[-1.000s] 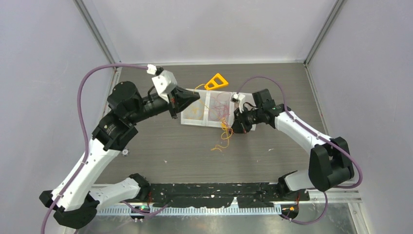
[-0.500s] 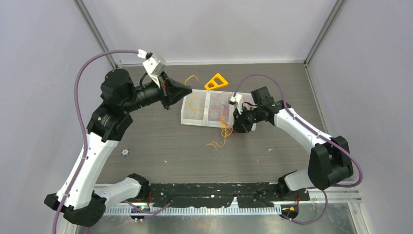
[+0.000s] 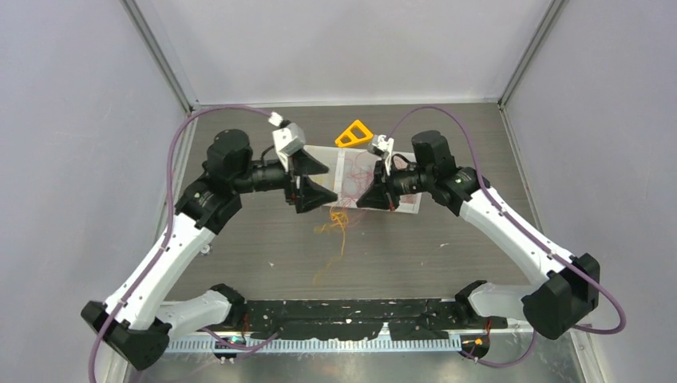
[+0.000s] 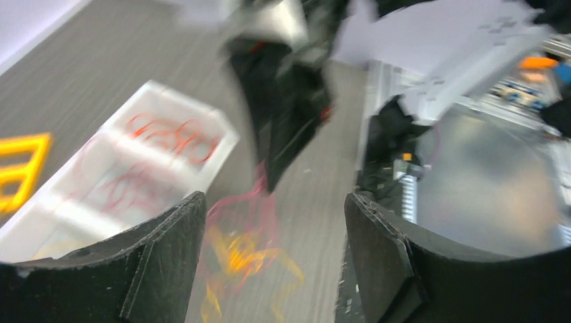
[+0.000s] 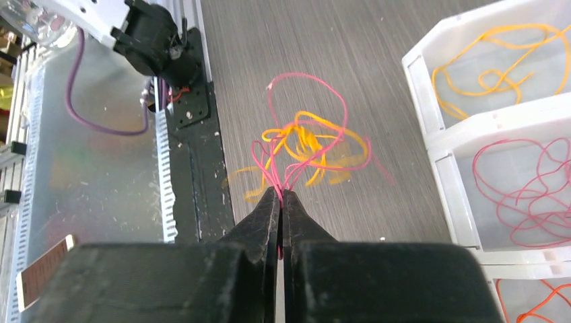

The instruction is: Untangle the cables

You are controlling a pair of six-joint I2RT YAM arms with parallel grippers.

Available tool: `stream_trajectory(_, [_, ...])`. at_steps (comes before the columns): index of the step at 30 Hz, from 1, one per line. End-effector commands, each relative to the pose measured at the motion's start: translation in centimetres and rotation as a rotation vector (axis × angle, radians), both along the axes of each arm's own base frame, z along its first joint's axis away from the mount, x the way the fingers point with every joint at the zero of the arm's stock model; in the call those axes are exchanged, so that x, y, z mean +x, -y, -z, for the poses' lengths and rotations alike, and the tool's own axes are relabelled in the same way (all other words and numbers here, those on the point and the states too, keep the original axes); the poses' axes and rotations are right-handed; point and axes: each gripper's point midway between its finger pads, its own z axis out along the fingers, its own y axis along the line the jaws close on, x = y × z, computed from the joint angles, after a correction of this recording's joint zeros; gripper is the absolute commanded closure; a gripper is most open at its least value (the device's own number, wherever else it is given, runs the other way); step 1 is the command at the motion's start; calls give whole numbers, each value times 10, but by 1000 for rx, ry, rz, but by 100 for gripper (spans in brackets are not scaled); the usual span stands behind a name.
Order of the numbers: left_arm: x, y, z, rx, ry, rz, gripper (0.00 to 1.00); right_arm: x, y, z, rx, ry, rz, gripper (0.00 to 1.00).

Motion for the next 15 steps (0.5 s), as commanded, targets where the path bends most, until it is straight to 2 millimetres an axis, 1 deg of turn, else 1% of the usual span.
stream_trajectory(1, [19, -55, -10, -97, 126, -187, 24, -4, -4, -47, 138, 78, 12, 95])
stream_trajectory(2, [22, -65, 1, -89, 114, -223, 24, -6, -4, -49, 153, 61, 22, 95])
stream_trajectory(3, [19, -74, 11, -72, 131, -233, 26, -7, -4, -60, 188, 80, 28, 95])
stream_trajectory(4, [16, -79, 26, -45, 137, -227, 27, -9, -4, -63, 201, 82, 26, 95])
stream_trajectory(5, [11, -80, 48, -8, 143, -200, 28, -11, -5, -71, 225, 96, 23, 95])
stream_trajectory(7, [2, -79, 77, 30, 170, -137, 29, -14, -5, -79, 250, 111, 12, 95])
stream_trajectory(9, [3, -79, 102, 65, 190, -124, 29, -17, -5, -85, 264, 120, -4, 95])
stream_trajectory(11, [3, -76, 114, 86, 226, -91, 29, -21, -5, -94, 279, 141, -28, 94])
stream_trajectory(12, [5, -74, 115, 94, 248, -83, 29, -23, -5, -96, 279, 145, -37, 95])
stream_trajectory(15, [9, -64, 111, 91, 298, -67, 28, -28, -4, -104, 282, 189, -75, 95])
